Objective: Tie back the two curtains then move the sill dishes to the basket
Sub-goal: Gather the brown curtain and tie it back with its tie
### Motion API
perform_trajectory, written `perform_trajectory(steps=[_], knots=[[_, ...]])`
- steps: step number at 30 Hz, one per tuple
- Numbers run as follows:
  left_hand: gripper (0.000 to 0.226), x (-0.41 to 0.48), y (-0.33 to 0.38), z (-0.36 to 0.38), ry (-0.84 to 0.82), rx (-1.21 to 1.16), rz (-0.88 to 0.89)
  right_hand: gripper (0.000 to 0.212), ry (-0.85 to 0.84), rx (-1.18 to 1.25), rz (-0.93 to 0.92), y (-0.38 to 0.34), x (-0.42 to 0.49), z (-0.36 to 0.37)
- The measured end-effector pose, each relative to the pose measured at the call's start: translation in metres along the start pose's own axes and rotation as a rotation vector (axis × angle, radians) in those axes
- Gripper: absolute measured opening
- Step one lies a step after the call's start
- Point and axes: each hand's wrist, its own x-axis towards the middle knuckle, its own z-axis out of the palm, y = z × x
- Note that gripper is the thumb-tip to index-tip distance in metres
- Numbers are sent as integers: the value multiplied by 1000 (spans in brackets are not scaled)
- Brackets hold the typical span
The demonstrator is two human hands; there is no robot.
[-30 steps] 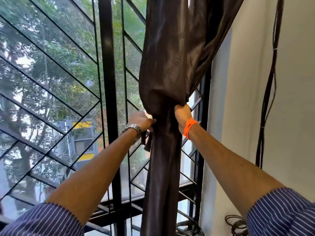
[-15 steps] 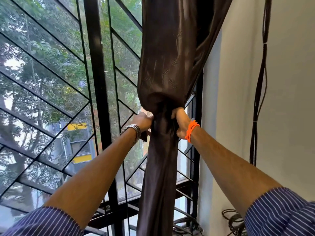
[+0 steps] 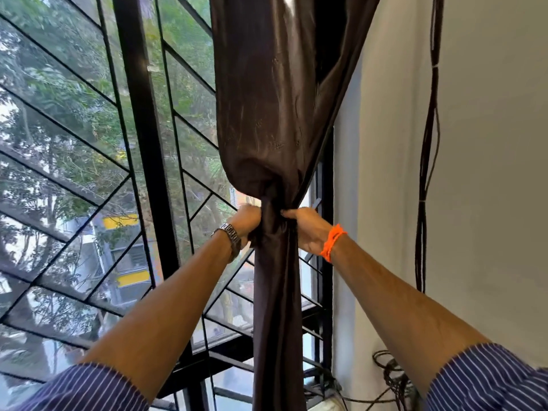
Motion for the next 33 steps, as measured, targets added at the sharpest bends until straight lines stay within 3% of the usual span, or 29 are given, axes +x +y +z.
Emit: perform_trajectory(steps=[3, 4, 6, 7, 10, 14, 18, 22, 28, 33], knots=[[27, -2, 2, 18, -129, -64, 26, 34, 75, 2, -49, 2, 4, -11], [30, -1, 2, 22, -166, -94, 22, 42, 106, -33, -59, 4, 9, -16], [32, -5, 5, 29, -207, -124, 5, 78, 151, -96, -27, 9, 21, -32], [32, -7, 6, 32, -226, -123, 3, 80, 137, -98, -14, 10, 21, -39], [27, -9, 5, 41, -250, -97, 29, 50, 119, -96, 29, 9, 6, -51], [26, -14, 10, 49, -238, -81, 86, 64, 232, -61, -47, 17, 12, -66], [20, -2, 8, 52, -18, 317, 196, 41, 530, -371, -294, 14, -3, -59], [14, -18, 16, 52, 132, 554, 286, 40, 779, -631, -457, 14, -13, -50], [9, -23, 26, 48, 166, 585, 365, 41, 821, -599, -645, 22, -12, -40], [10, -29, 18, 48, 394, 674, 501, 36, 680, -879, -1007, 34, -15, -41]])
